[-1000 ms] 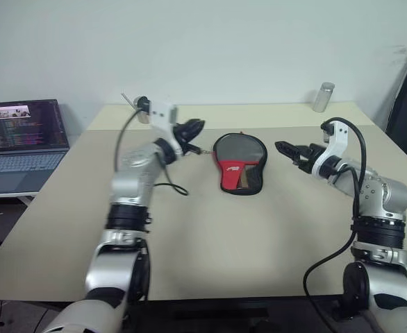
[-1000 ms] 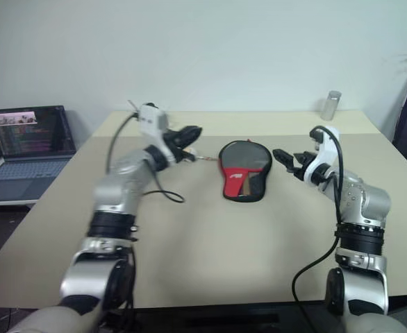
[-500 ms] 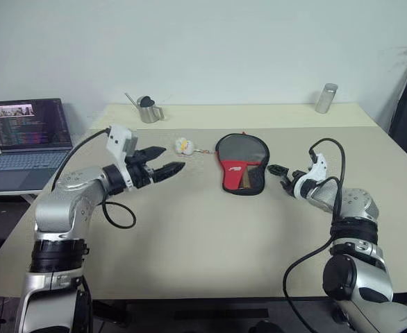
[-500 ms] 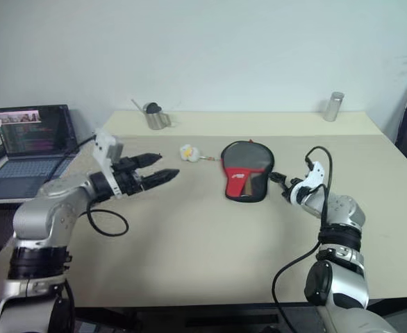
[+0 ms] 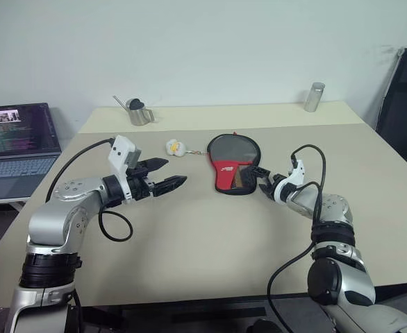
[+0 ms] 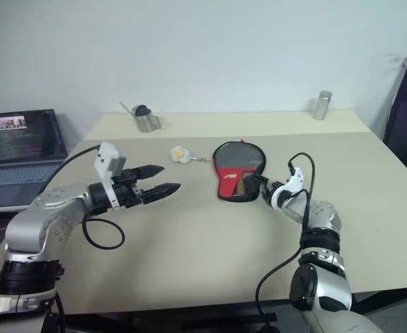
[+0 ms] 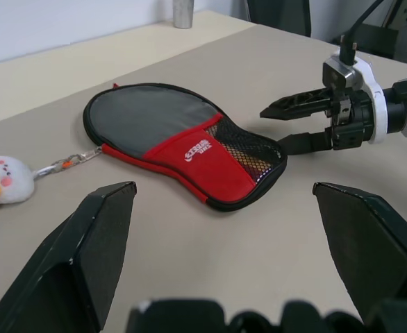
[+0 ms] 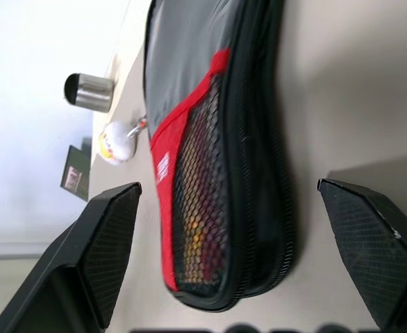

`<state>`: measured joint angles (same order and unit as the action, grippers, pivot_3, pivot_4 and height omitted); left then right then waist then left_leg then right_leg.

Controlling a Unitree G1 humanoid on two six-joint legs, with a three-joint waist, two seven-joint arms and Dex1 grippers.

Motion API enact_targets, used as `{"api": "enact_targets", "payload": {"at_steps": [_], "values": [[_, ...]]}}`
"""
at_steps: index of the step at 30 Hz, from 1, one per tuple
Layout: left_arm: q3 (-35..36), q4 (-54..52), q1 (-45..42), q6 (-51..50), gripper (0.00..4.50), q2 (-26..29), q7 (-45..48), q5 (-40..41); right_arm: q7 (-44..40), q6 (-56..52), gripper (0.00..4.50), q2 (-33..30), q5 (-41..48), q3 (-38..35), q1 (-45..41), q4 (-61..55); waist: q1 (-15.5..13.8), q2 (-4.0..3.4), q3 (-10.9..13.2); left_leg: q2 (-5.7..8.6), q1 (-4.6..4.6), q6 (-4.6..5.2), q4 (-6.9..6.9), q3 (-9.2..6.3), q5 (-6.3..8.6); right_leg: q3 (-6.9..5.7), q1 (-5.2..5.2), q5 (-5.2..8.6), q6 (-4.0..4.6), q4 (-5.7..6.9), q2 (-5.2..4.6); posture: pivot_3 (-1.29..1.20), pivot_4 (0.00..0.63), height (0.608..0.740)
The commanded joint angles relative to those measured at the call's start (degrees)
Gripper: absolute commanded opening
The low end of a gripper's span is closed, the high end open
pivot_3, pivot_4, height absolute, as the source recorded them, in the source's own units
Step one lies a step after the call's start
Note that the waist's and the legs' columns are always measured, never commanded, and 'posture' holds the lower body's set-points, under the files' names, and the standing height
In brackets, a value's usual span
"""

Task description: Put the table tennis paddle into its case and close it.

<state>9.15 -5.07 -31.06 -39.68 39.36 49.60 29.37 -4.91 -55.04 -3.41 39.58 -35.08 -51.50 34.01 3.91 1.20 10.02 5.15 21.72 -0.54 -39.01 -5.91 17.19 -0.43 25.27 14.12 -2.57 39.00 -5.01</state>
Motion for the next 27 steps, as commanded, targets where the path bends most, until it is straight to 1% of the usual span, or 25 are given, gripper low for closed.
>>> {"api": "enact_targets", "payload": {"at_steps": [1,11,14,16,21,25,27], "values": [[0.2,-2.7,-0.5,0.3,4.44,0.8,0.2,0.8,-0.1,0.9,4.50,2.2,1.4,1.4,-1.6,1.3,0.2,0.00,0.0,0.00,-0.01,0.00,0.00,0.00,0.00,0.00,0.00,0.00,0.00,0.00,0.00,0.00,0.150,0.740],[0.6,-2.7,-1.9,-0.3,4.44,-0.6,-1.5,2.3,-1.5,5.3,4.50,2.4,0.0,2.5,-2.8,7.0,0.9,0.01,0.0,0.00,-0.07,0.00,0.01,0.00,0.00,0.02,-0.05,-0.01,0.01,0.01,0.01,0.00,0.150,0.740],[0.2,-2.8,-1.8,-0.1,4.50,-0.5,-1.7,2.3,-1.8,6.4,3.87,2.3,-0.2,2.9,-3.0,8.1,0.9,0.01,0.0,-0.01,-0.19,0.00,0.03,0.03,0.00,0.05,-0.13,-0.01,0.02,0.03,0.02,0.00,0.150,0.740],[0.3,-2.9,-1.8,-0.1,4.50,-0.5,-1.8,2.3,-1.7,7.0,3.21,2.2,-0.3,3.1,-3.0,8.6,0.9,0.01,0.0,-0.01,-0.20,0.00,0.03,0.03,0.00,0.05,-0.13,-0.02,0.03,0.03,0.02,0.00,0.150,0.740],[0.2,-2.7,-1.8,0.3,4.50,-0.5,-2.1,1.9,-1.4,7.7,1.39,1.8,-0.7,4.0,-2.6,9.7,0.9,0.03,0.0,-0.02,-0.14,0.00,0.05,0.03,0.00,0.05,-0.09,-0.02,0.03,0.00,0.03,0.00,0.150,0.740],[0.1,-2.5,-1.9,0.6,4.50,-0.6,-2.2,1.8,-1.1,7.8,0.12,1.5,-1.2,4.9,-2.1,9.7,0.9,0.26,-0.2,-0.02,-0.30,0.00,0.05,0.01,0.00,0.04,-0.27,-0.02,0.03,-0.02,0.02,0.00,0.150,0.740],[-0.1,-2.3,-1.9,0.7,4.50,-0.7,-2.2,1.7,-1.1,6.3,0.05,1.5,-1.1,5.8,-1.2,8.4,0.6,0.26,-0.2,-0.01,-0.57,0.03,0.07,-0.02,0.02,0.02,-0.58,-0.02,0.03,-0.03,0.03,0.00,0.150,0.740]]}}
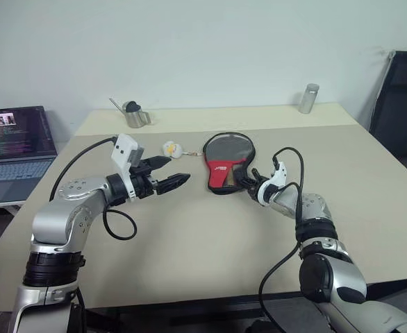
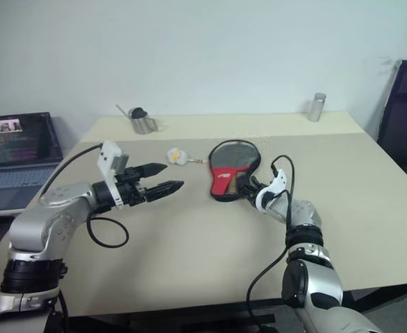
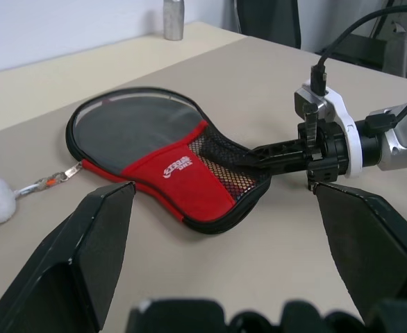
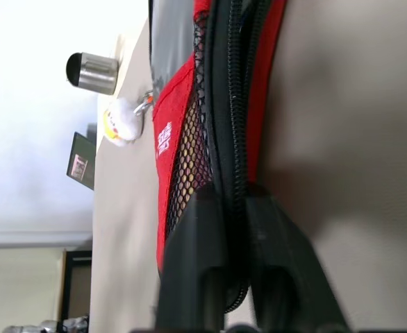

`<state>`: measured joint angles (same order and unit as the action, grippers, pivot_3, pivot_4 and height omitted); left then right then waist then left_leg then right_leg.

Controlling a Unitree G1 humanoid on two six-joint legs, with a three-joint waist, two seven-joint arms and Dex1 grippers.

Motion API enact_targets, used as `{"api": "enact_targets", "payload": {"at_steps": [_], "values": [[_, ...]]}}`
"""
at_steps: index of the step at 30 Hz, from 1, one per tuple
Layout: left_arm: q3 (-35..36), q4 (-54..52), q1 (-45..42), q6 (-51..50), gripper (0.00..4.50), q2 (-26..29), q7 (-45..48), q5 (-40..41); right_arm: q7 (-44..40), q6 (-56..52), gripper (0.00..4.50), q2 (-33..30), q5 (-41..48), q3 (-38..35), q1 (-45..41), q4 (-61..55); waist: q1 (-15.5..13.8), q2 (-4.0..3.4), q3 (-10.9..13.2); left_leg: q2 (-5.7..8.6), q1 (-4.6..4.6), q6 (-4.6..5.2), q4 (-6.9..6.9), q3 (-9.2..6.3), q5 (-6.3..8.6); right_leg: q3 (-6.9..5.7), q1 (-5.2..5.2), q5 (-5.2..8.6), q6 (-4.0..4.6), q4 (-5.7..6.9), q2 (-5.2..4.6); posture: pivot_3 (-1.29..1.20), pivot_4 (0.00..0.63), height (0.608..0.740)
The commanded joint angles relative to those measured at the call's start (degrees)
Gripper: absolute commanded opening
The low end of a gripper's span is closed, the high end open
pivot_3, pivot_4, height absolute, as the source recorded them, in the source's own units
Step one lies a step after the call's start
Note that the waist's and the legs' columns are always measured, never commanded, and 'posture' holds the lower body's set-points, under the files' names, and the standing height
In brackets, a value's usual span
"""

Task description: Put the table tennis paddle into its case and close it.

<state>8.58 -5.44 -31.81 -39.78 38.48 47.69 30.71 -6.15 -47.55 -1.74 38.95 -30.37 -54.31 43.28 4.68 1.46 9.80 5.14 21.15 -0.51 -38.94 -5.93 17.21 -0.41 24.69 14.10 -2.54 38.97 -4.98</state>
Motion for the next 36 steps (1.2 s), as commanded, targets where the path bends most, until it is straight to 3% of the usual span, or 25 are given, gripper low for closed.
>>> {"api": "enact_targets", "payload": {"at_steps": [1,11,18,26,36], "values": [[0.4,-1.9,-1.1,0.9,4.50,0.2,-0.3,0.3,0.1,-1.9,0.05,-0.2,-0.3,1.5,2.0,-1.5,-0.3,0.00,0.0,0.00,-0.17,0.03,0.04,-0.03,0.02,-0.03,-0.19,0.00,0.00,-0.03,0.00,0.00,0.150,0.740],[-0.7,-0.5,-1.6,1.1,4.50,0.5,0.9,-0.1,-3.1,-29.0,0.05,-3.8,5.8,11.4,18.4,-29.2,-2.0,0.01,0.0,-0.02,-0.21,0.07,0.20,-0.18,0.08,-0.15,-0.37,0.04,-0.04,-0.44,0.01,0.00,0.150,0.740],[-2.2,1.0,-2.4,0.7,4.50,1.1,2.7,-0.3,-3.7,-43.5,0.05,-5.3,11.9,10.1,28.8,-47.0,-2.9,0.01,0.0,-0.04,-0.22,0.11,0.25,-0.24,0.11,-0.23,-0.49,0.05,-0.05,-0.68,0.03,0.00,0.150,0.740],[-4.7,4.0,-5.0,1.2,4.50,0.7,4.6,-1.2,-6.2,-45.0,0.05,-12.2,24.0,13.7,38.3,-56.2,-3.0,0.02,0.0,-0.03,-0.22,0.19,0.32,-0.27,0.16,-0.28,-0.58,0.05,-0.07,-0.92,0.04,0.00,0.150,0.740],[-5.2,5.3,-6.2,1.7,4.50,0.4,5.8,-1.9,-5.5,-45.0,0.05,-16.4,31.7,16.8,42.2,-58.6,-2.9,0.04,-0.1,-0.06,-0.24,0.19,0.50,-0.24,0.16,-0.28,-0.57,0.06,-0.08,-1.01,0.05,0.00,0.150,0.740]]}}
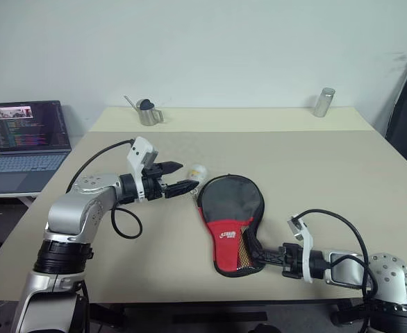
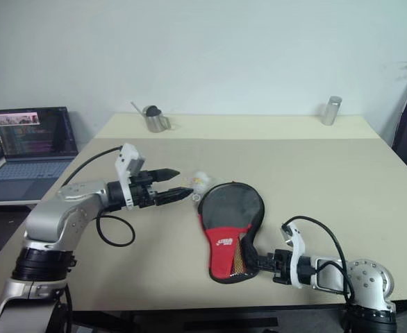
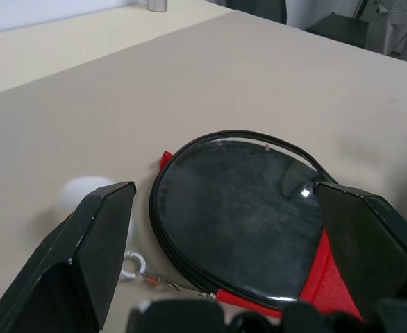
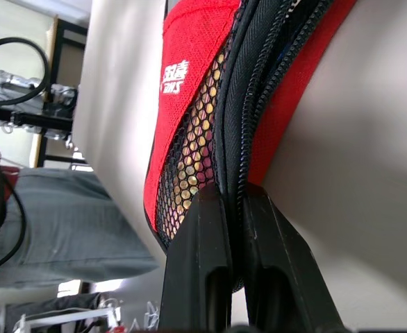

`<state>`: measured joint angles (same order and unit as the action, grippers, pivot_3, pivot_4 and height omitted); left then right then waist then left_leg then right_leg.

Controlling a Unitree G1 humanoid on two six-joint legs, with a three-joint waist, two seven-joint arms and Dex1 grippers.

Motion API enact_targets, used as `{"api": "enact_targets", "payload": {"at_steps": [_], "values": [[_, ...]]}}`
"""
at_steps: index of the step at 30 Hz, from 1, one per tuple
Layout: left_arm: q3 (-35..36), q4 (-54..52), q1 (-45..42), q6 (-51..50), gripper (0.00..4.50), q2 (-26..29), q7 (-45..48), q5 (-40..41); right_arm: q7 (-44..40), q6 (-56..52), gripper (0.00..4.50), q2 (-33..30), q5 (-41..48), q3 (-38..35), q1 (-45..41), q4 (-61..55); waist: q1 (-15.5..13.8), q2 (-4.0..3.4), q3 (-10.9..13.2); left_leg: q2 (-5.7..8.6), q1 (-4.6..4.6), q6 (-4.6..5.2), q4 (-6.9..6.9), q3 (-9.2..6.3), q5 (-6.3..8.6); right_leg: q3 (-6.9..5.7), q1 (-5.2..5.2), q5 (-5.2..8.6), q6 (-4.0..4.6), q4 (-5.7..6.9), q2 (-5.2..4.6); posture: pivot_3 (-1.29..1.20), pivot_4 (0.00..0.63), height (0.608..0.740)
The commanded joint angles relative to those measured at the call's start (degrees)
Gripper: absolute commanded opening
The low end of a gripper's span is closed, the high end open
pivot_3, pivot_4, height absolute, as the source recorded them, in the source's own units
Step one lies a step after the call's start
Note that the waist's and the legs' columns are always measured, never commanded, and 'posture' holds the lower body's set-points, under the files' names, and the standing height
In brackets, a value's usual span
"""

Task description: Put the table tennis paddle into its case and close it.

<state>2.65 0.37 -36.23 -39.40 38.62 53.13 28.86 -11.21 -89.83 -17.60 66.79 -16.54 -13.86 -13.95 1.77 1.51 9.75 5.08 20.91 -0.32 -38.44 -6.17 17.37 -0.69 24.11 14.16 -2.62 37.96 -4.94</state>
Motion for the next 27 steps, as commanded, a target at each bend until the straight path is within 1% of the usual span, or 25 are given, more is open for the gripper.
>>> {"api": "enact_targets", "payload": {"at_steps": [1,4,9,17,20,23,26,27], "values": [[0.8,-0.5,-1.8,1.4,4.50,0.3,0.4,-0.2,-0.5,-2.7,0.05,-1.2,4.8,3.3,2.2,-1.8,0.0,0.00,0.0,0.00,0.00,0.00,0.00,0.00,0.00,0.00,0.00,0.00,0.00,0.00,0.00,0.00,0.150,0.740],[1.0,-0.3,-1.6,1.7,4.50,0.4,0.3,-0.4,-0.9,-2.7,0.05,-2.9,7.9,4.1,3.5,-3.0,0.0,0.01,0.0,0.00,0.00,0.00,0.04,0.00,0.00,0.00,0.00,0.01,-0.01,-0.05,0.00,0.00,0.150,0.740],[1.0,-0.3,-1.1,1.7,4.50,0.5,-0.1,-1.0,-0.1,-2.6,0.05,-2.9,9.7,3.9,4.2,-3.1,0.0,0.01,0.0,0.00,0.00,0.00,0.06,0.01,0.00,0.01,0.00,0.01,-0.01,-0.06,0.00,0.00,0.150,0.740],[1.0,0.5,-1.7,2.1,4.50,0.3,-0.1,-1.4,0.4,0.5,0.05,-4.0,6.9,3.1,3.2,-2.0,0.0,0.01,0.0,0.00,0.00,0.00,0.05,0.01,0.00,0.01,0.00,0.01,-0.01,-0.05,0.00,0.00,0.150,0.740],[1.0,0.7,-1.8,2.4,4.50,0.2,-0.1,-1.5,-0.3,1.0,0.82,-5.2,6.9,2.9,2.6,-1.6,-0.1,0.01,0.0,0.01,0.00,0.01,0.04,0.02,0.00,0.02,-0.01,0.00,-0.03,-0.04,-0.01,0.00,0.150,0.740],[0.9,1.0,-1.9,2.6,4.50,0.1,-0.2,-1.7,-1.8,1.8,1.85,-7.5,6.2,2.7,1.9,-1.6,-0.1,0.02,0.0,0.02,0.00,0.01,0.04,0.01,0.00,0.02,0.00,0.00,-0.03,-0.03,-0.01,0.00,0.150,0.740],[1.3,1.5,-2.1,3.2,4.50,-0.1,-0.8,-2.1,-6.1,3.2,2.91,-12.8,5.2,2.4,1.1,-2.2,-0.1,0.02,0.0,0.04,0.01,0.01,0.03,0.02,0.00,0.02,0.00,0.00,-0.03,-0.04,-0.01,0.00,0.150,0.740],[1.6,1.8,-2.3,3.5,4.50,-0.2,-1.4,-2.3,-9.4,4.4,3.30,-16.4,4.3,2.7,1.7,-3.6,-0.2,0.03,0.0,0.04,0.01,0.01,0.03,0.02,0.00,0.01,-0.01,0.00,-0.03,-0.05,-0.01,0.00,0.150,0.740]]}}
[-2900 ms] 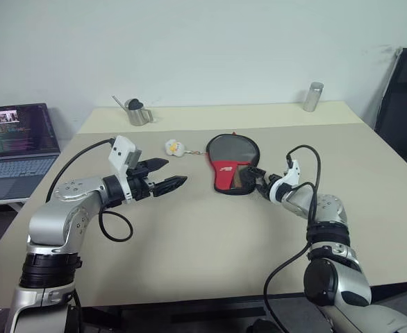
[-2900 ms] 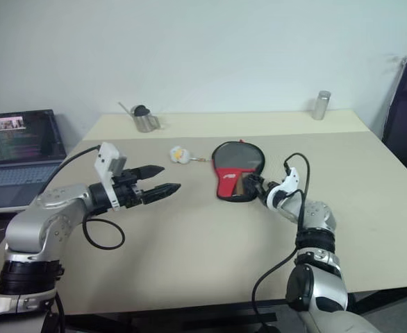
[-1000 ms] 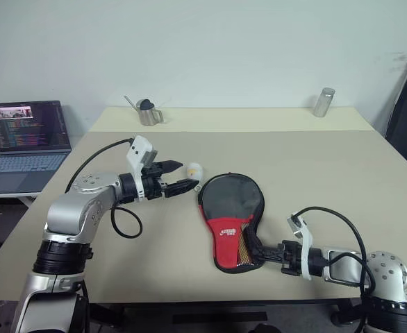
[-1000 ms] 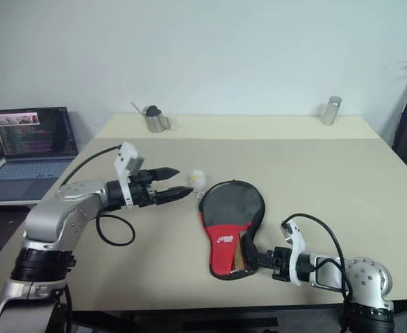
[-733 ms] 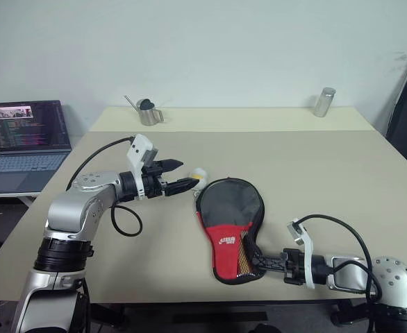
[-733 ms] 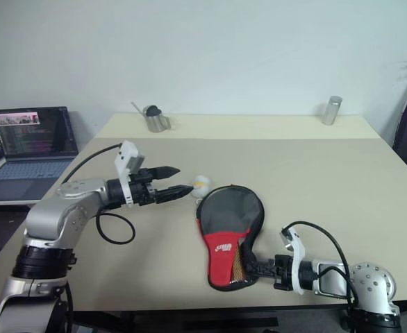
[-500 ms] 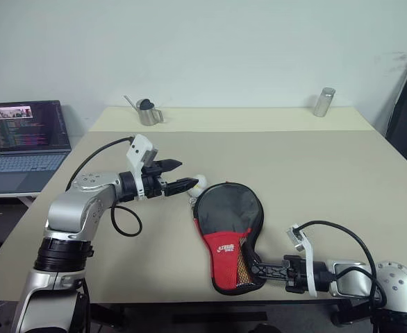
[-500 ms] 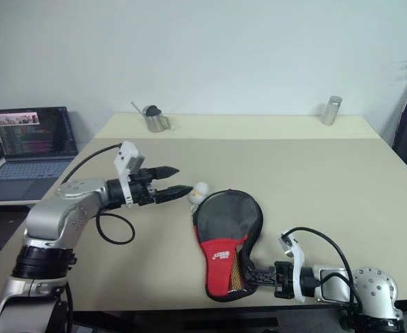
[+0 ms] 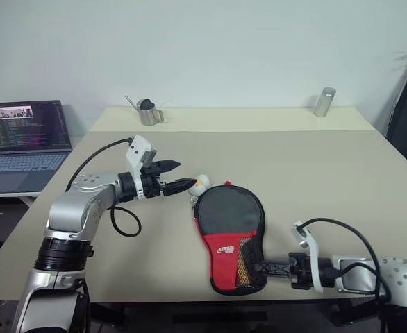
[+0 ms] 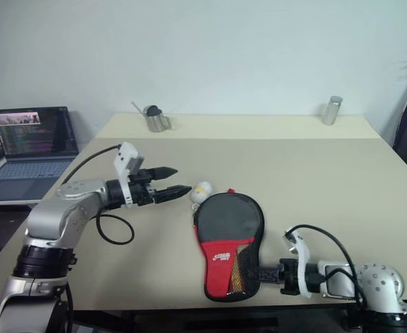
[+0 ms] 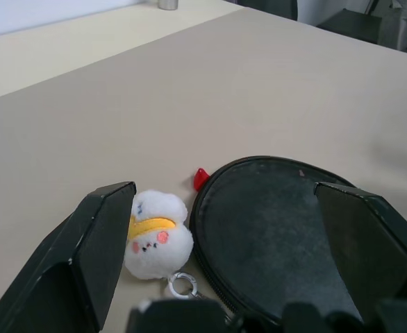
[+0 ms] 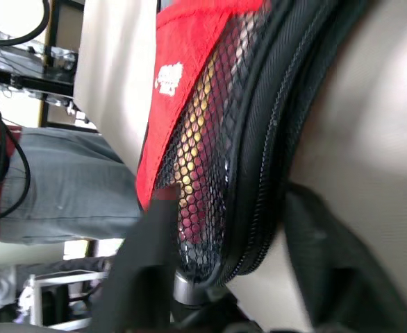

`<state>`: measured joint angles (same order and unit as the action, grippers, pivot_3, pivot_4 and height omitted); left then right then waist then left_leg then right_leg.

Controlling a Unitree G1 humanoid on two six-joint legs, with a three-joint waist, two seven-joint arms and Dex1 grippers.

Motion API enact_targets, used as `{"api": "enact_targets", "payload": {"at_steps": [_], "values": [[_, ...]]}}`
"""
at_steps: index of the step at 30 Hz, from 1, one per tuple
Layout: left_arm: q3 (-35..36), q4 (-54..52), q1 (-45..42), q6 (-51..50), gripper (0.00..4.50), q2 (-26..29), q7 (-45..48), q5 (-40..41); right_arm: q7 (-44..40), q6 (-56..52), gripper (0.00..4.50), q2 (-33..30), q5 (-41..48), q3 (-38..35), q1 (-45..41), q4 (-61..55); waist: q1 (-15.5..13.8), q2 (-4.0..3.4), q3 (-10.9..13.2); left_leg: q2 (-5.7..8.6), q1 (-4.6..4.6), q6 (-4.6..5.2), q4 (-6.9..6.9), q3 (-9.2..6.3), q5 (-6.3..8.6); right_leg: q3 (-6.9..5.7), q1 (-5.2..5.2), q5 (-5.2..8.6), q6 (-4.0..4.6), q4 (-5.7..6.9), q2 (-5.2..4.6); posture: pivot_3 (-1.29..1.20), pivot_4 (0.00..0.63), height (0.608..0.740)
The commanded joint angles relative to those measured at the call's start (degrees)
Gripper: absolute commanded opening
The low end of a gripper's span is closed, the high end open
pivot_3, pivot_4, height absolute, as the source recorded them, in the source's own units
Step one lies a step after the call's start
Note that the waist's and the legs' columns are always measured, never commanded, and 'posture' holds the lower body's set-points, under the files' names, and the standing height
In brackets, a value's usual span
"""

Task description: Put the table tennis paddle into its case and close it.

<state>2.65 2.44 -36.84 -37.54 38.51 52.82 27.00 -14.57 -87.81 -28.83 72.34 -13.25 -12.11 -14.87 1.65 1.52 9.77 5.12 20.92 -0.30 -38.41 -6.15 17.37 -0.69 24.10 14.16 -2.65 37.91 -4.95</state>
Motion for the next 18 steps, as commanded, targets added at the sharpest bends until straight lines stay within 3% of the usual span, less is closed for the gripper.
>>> {"api": "enact_targets", "payload": {"at_steps": [1,3,5,7,9,12,18], "values": [[1.9,0.1,-1.9,1.9,4.50,-0.2,-1.7,-0.7,-9.7,3.9,3.64,-8.7,-2.4,-0.2,0.9,-4.3,-0.1,0.00,0.0,0.00,0.01,0.01,-0.02,0.00,0.00,-0.02,0.00,0.00,-0.01,-0.01,0.00,0.00,0.150,0.740],[2.9,1.5,-2.8,2.2,4.50,-0.7,-3.6,-0.9,-19.8,8.6,4.33,-17.0,-4.7,-1.0,3.5,-7.2,-0.3,0.00,0.1,0.03,0.04,0.10,-0.02,-0.02,0.06,-0.04,-0.01,0.03,-0.06,-0.03,-0.01,0.00,0.150,0.740],[4.0,4.0,-4.2,1.6,4.50,-1.6,-6.6,-1.2,-28.4,14.5,4.46,-23.1,-7.3,-2.3,3.4,-7.9,-0.4,0.08,0.1,0.02,0.05,0.13,-0.03,-0.02,0.08,-0.09,-0.03,0.09,-0.15,-0.03,-0.01,0.00,0.150,0.740],[4.8,6.9,-5.8,1.9,4.50,-2.7,-9.9,-2.3,-32.2,20.4,4.46,-25.6,-10.4,-1.2,-1.8,-8.1,-0.1,0.12,0.1,0.02,0.04,0.13,-0.09,-0.01,0.07,-0.12,-0.06,0.07,-0.18,-0.03,-0.01,0.00,0.150,0.740],[5.5,9.4,-7.4,2.1,4.50,-3.7,-12.4,-3.0,-29.7,25.3,4.46,-22.4,-15.0,2.6,-10.1,-6.7,0.4,0.16,0.1,0.01,-0.01,0.14,-0.20,0.10,0.08,-0.08,-0.08,0.01,-0.28,0.02,0.00,0.00,0.150,0.740],[4.7,12.9,-9.4,2.1,4.50,-4.9,-15.0,-5.0,-23.8,33.6,4.46,-14.7,-28.1,14.1,-20.5,-4.9,0.4,0.20,0.1,-0.08,-0.04,0.07,-0.30,0.13,0.05,0.01,-0.09,-0.04,-0.27,0.07,0.02,0.00,0.150,0.740],[2.0,16.4,-11.8,1.0,4.50,-7.8,-16.7,-7.7,-15.8,49.4,4.46,2.3,-49.4,30.7,-25.3,7.1,-0.5,0.28,0.1,0.05,0.29,-0.03,-0.37,-0.01,0.00,-0.03,0.18,-0.09,-0.19,0.05,-0.07,0.00,0.150,0.740]]}}
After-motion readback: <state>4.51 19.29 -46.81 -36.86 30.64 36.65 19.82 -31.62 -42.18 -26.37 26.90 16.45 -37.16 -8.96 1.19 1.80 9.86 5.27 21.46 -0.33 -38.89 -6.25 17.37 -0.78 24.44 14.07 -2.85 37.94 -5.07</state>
